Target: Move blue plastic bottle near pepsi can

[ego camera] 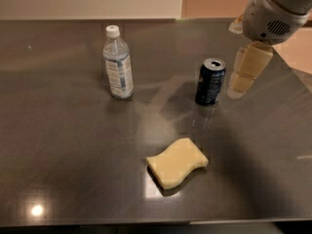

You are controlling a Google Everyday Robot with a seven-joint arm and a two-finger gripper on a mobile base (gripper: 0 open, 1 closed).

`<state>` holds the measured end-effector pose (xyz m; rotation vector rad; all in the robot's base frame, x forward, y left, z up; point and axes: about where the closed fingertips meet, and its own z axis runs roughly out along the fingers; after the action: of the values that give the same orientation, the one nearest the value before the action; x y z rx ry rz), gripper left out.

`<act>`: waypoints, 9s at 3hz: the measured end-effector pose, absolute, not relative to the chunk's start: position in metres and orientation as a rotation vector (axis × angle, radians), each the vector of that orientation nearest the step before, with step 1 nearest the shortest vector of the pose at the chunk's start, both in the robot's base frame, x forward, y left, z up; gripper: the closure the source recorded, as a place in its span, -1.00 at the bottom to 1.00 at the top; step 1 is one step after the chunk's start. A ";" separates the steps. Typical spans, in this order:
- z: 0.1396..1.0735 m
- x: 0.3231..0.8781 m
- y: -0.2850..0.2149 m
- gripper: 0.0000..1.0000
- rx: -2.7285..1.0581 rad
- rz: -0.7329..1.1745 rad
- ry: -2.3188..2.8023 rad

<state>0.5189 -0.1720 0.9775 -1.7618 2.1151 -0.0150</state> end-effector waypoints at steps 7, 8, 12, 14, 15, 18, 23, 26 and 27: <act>0.950 0.614 -0.047 -1.00 -1.626 0.333 2.061; 0.946 0.622 -0.034 -1.00 -1.616 0.352 2.061; 0.946 0.619 0.053 -1.00 -1.710 0.426 1.912; 0.949 0.619 0.069 -1.00 -1.726 0.448 1.888; 0.948 0.615 0.083 -0.65 -1.717 0.475 1.884; 0.964 0.606 0.081 0.76 -1.695 0.529 1.878; 0.955 0.614 -0.083 0.63 -1.474 0.581 2.114; 0.945 0.610 -0.105 -0.77 -1.408 0.618 2.139; 0.944 0.611 -0.103 -1.00 -1.408 0.620 2.136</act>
Offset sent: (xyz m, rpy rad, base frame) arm 0.0600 0.0574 -0.0118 0.1156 0.0392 0.0862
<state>0.6110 -0.1026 0.9435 -1.4080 2.1365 0.6197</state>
